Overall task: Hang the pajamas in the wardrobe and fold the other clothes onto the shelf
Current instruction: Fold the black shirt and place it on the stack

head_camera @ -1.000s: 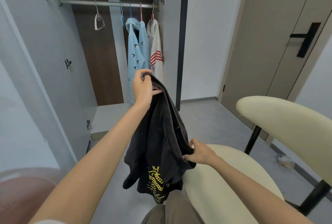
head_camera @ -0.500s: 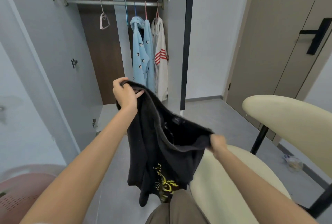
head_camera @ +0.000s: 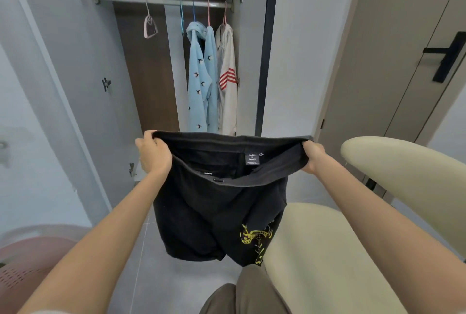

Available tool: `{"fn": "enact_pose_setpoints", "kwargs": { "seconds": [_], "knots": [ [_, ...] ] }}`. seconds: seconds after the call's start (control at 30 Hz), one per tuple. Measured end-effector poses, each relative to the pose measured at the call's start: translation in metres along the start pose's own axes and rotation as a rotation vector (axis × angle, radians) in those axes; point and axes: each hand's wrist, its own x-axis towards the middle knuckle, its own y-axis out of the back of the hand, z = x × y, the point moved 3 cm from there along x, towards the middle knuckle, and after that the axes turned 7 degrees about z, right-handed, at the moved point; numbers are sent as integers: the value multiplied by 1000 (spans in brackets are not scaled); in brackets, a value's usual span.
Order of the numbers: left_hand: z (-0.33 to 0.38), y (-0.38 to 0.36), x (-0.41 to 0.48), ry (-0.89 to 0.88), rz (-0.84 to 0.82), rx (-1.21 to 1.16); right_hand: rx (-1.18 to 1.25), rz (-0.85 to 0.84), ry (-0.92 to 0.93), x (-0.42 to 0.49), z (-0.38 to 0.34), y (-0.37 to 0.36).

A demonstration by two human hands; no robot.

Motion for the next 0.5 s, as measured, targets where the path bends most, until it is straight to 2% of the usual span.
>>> {"fn": "enact_pose_setpoints", "kwargs": {
  "seconds": [0.1, 0.33, 0.5],
  "knots": [
    [-11, 8, 8, -27, -15, 101, -86, -34, 57, -2, -10, -8],
    [-53, 21, 7, -43, -74, 272, -17, -354, -50, -22, 5, -41],
    [-75, 21, 3, 0, -236, 342, -82, -391, 75, -29, 29, -66]
  ]
}}
